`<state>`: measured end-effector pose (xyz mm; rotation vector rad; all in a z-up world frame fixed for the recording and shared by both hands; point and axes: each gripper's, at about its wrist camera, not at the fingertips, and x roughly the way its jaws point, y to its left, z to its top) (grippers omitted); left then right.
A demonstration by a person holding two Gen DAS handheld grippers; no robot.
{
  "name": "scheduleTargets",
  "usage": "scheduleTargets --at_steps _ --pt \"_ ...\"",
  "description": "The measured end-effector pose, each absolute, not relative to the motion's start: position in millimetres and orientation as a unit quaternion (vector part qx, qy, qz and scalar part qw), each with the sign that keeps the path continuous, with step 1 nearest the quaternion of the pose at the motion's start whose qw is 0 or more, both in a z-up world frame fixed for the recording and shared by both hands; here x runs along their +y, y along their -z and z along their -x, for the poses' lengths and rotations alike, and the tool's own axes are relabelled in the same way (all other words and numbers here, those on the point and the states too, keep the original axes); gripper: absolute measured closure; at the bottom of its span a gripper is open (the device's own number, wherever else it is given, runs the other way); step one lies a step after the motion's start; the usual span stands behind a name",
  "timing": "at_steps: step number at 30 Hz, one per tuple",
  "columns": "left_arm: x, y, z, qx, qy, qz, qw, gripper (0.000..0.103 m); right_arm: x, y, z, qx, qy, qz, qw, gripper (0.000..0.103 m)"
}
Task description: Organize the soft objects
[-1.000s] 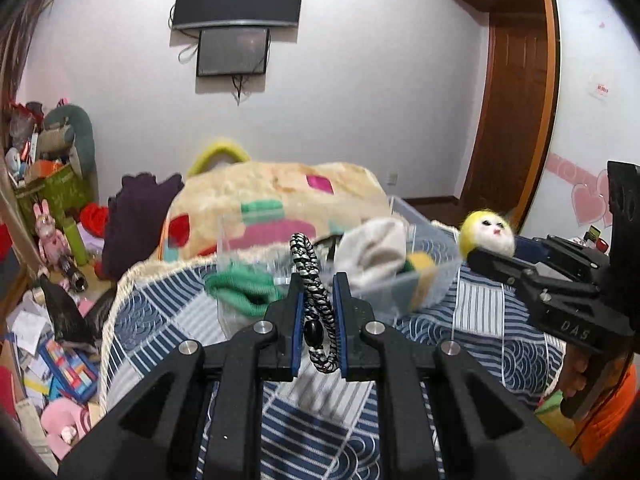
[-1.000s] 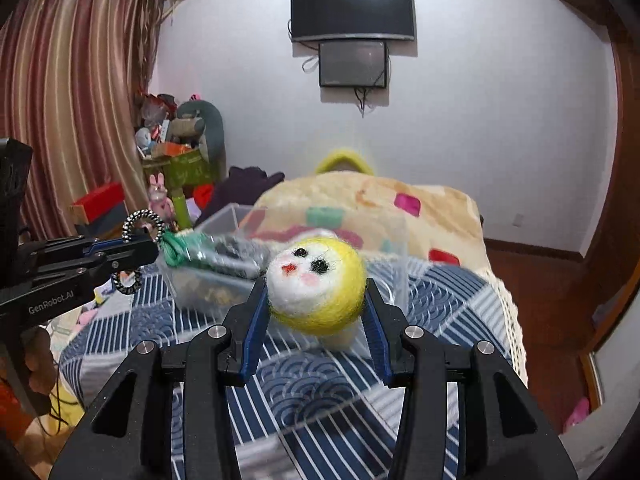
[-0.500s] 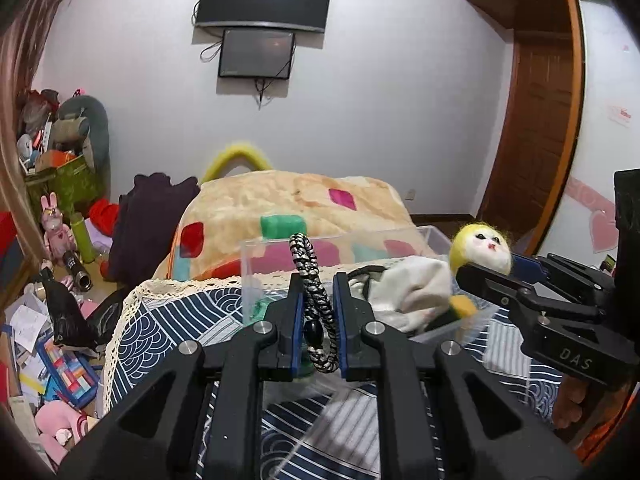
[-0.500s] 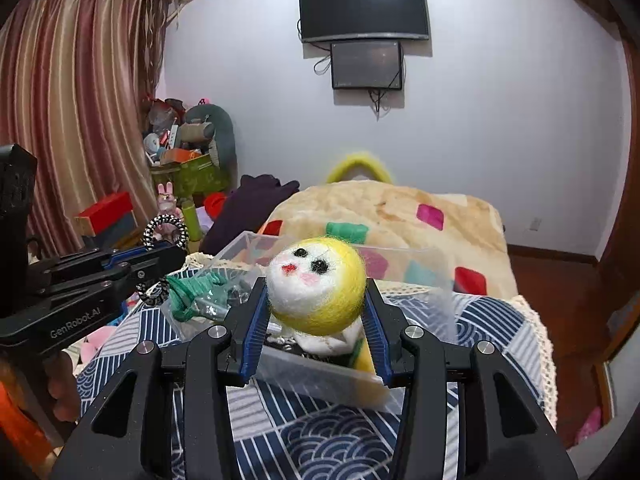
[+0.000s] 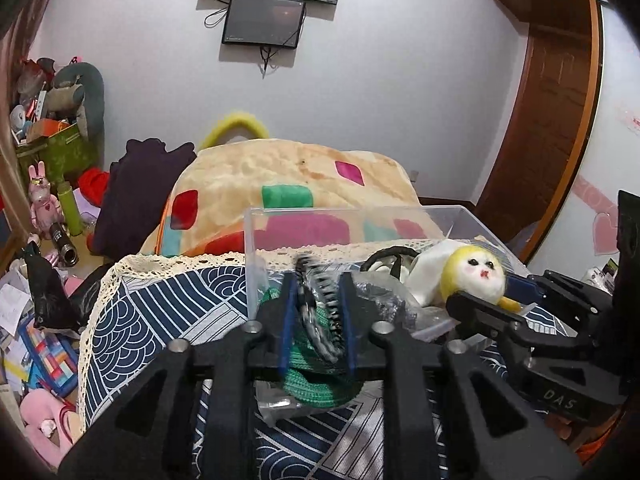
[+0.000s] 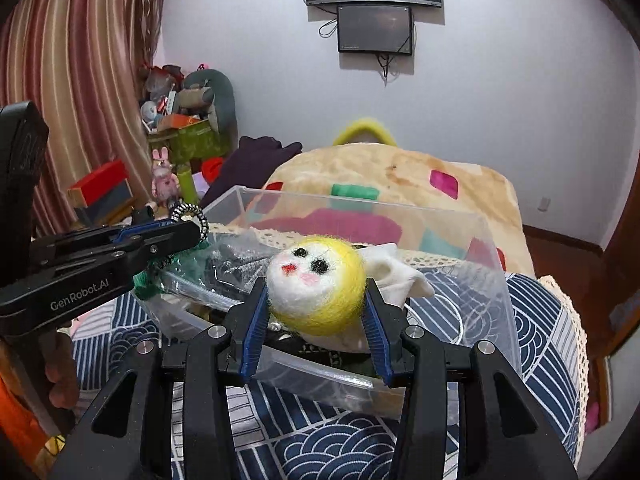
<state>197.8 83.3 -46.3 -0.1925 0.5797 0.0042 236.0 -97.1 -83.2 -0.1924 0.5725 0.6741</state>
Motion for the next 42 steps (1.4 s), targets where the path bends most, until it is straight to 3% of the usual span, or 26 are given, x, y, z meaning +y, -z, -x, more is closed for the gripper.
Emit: scheduleTargets --at_steps 4,6,8,13,23,29,32,36,38,42 --pt "82.0 47.0 -197.4 0.286 0.0 0.095 0.953 0.07 -91.7 82.8 -229.8 0.27 -0.324 0.117 0.899 0.056" --pt "79.7 46.6 -195.5 0.286 0.001 0.089 0.954 0.065 -90.0 83.3 -227.5 0.265 -0.318 0.128 0.901 0.046" --pt "77.8 45.3 -191.7 0.283 0.002 0.084 0.955 0.06 -89.3 81.9 -224.4 0.257 -0.316 0.133 0.904 0.044" --pt "77.3 39.6 -181.8 0.275 0.003 0.084 0.958 0.049 -92.5 74.2 -221.4 0.248 -0.314 0.13 0.907 0.043" --pt "78.2 14.2 -150.2 0.244 0.002 0.087 0.966 0.046 -118.0 52.6 -216.0 0.237 -0.318 0.084 0.914 0.04" --pt "66.0 -5.5 -121.1 0.207 -0.002 0.07 0.976 0.039 -137.8 29.9 -192.8 0.203 -0.324 0.065 0.922 0.04" --pt "57.4 -14.1 -106.7 0.189 -0.004 0.057 0.98 0.034 -147.5 18.0 -179.0 0.184 -0.329 0.055 0.925 0.036" --pt "50.5 -23.2 -88.0 0.171 0.007 0.065 0.983 0.016 -159.3 4.4 -161.7 0.154 -0.332 0.04 0.93 0.031" --pt "46.9 -26.2 -78.8 0.162 0.009 0.065 0.985 0.012 -162.0 -0.2 -152.8 0.144 -0.336 0.039 0.93 0.031" --pt "34.0 -29.3 -62.5 0.142 0.001 0.041 0.989 0.001 -167.0 -2.2 -141.4 0.126 -0.334 0.035 0.934 0.019"
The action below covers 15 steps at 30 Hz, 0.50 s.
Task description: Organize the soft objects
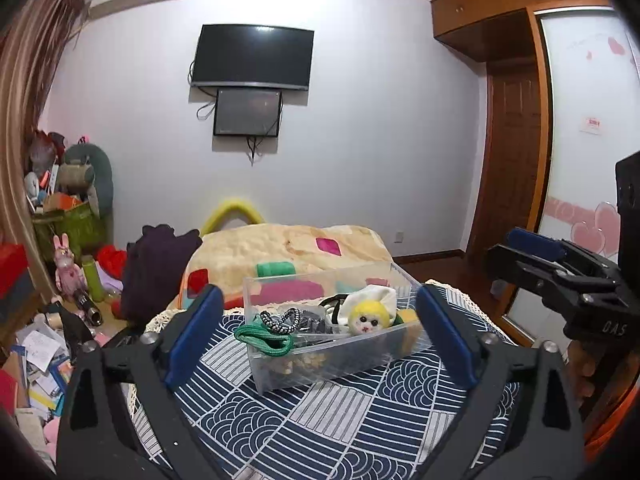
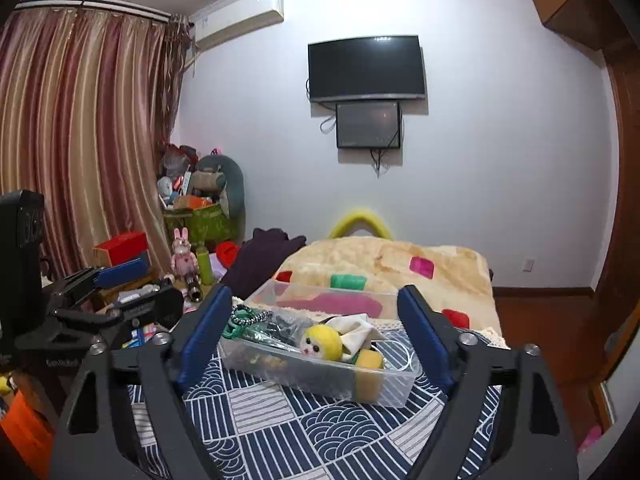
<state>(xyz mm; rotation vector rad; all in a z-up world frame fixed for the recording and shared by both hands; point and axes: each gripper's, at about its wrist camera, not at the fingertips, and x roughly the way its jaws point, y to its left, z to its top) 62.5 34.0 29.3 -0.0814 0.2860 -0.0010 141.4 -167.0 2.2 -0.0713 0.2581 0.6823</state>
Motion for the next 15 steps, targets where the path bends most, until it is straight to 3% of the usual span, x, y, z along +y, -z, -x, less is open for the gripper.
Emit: scheduleTargets --at_steps 4,7,15 --pt "28.4 -27.9 -49.3 0.136 0.005 0.042 0.99 0.001 -172.6 1.4 -135.3 0.125 -0.331 0.024 0.935 0.019" --pt "26.6 -25.7 -42.3 0.133 0.005 0.044 0.99 0.0 -177.2 7.4 -132.0 0.126 -0.332 0.015 0.935 0.012" --pt "24.3 -20.6 -30.7 0.126 0.006 0.058 0.99 0.0 -185.2 14.9 -122.7 0.12 -0.325 0.012 0.938 0.011"
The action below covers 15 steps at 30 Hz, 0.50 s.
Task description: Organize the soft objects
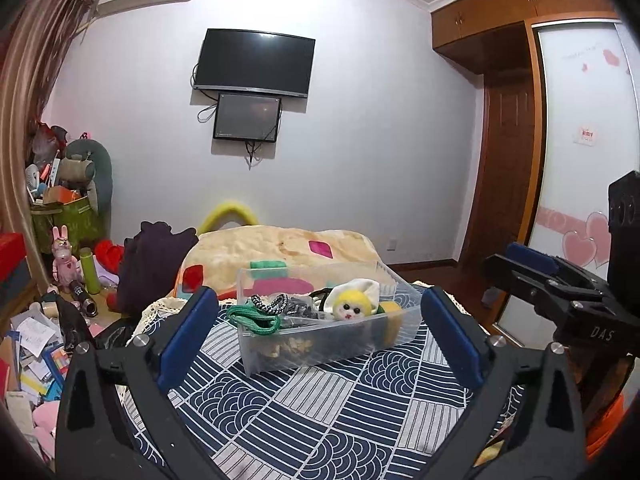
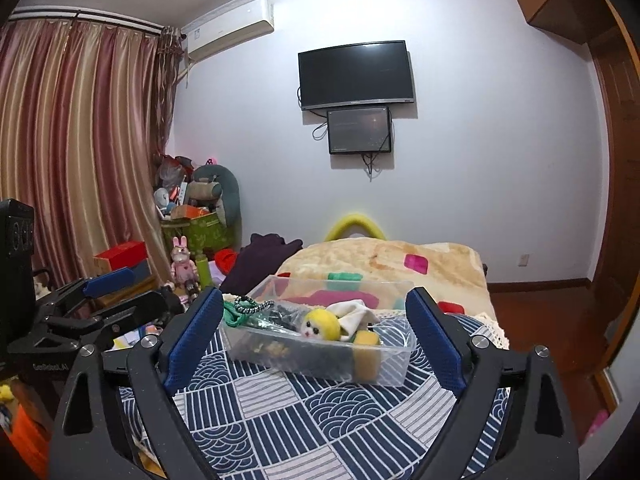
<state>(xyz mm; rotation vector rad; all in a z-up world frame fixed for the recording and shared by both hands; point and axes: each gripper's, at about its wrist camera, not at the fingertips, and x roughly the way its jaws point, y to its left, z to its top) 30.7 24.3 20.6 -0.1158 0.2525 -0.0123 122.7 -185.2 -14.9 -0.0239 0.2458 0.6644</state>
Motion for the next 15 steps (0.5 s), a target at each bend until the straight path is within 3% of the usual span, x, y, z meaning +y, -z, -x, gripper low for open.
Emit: scheduleTargets --at_steps 15 --pt "20.7 -15.8 -27.6 0.12 0.004 0.05 0.991 0.0 -184.6 24.8 -122.8 0.13 -0.327 0.017 0.936 0.01"
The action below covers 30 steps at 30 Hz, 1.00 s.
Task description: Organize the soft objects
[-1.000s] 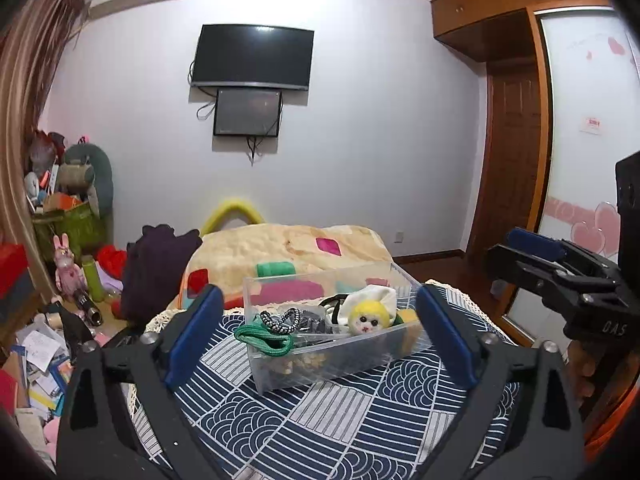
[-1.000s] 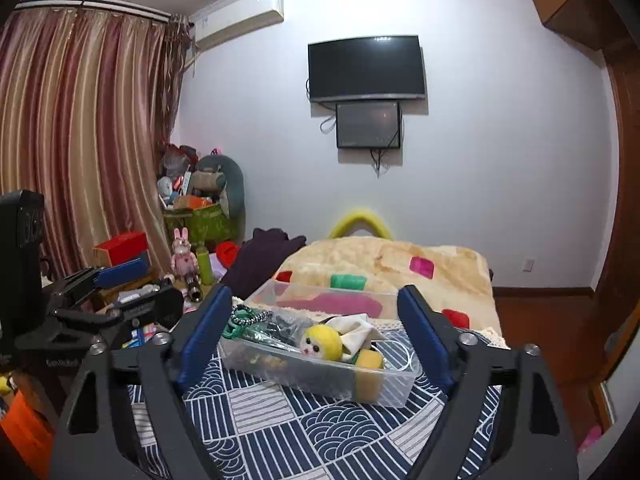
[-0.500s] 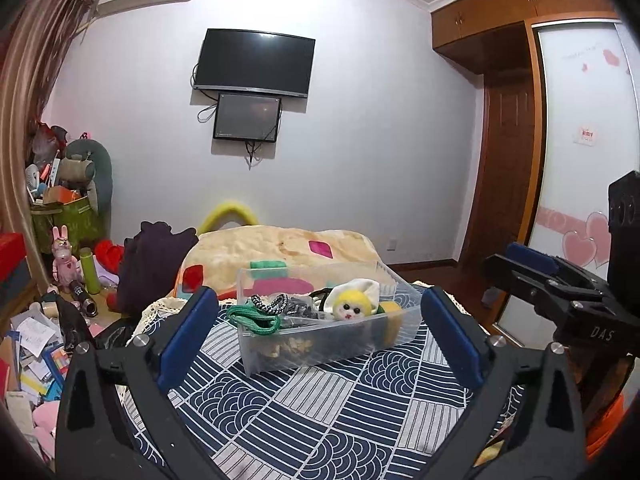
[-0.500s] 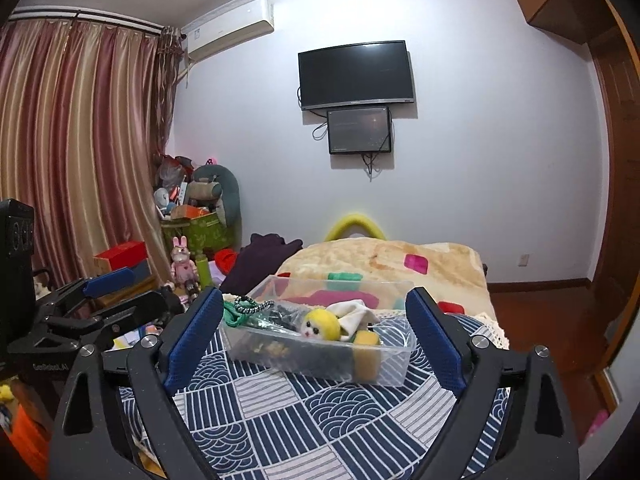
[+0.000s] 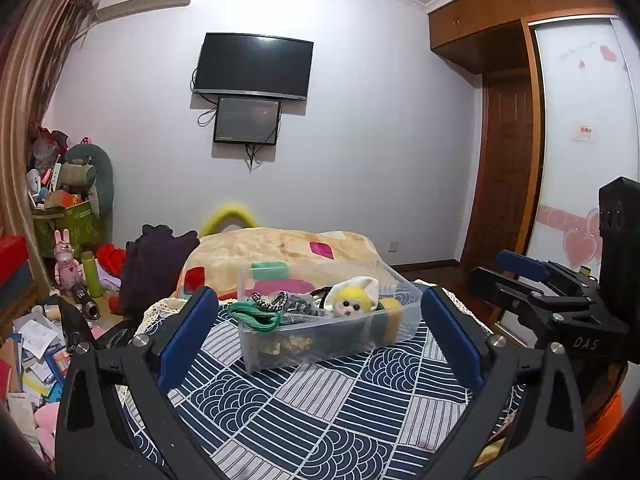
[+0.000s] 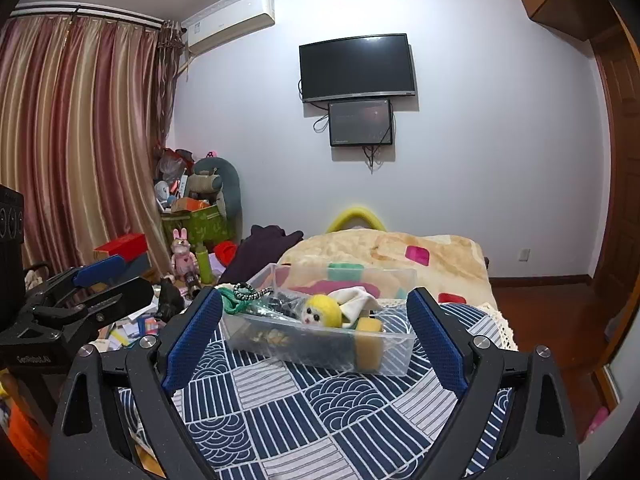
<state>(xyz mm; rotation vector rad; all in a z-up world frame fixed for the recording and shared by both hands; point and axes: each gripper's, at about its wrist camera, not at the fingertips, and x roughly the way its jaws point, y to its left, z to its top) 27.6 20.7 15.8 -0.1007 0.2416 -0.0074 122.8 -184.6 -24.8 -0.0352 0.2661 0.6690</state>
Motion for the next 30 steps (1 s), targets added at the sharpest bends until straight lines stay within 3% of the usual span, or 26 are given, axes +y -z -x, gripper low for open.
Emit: scheduleTargets --at_steps 30 --pt "20.6 -12.1 -28.6 0.127 0.0 0.053 0.99 0.0 -184.4 24.3 -119.3 0.131 -0.331 0.016 0.934 0.01"
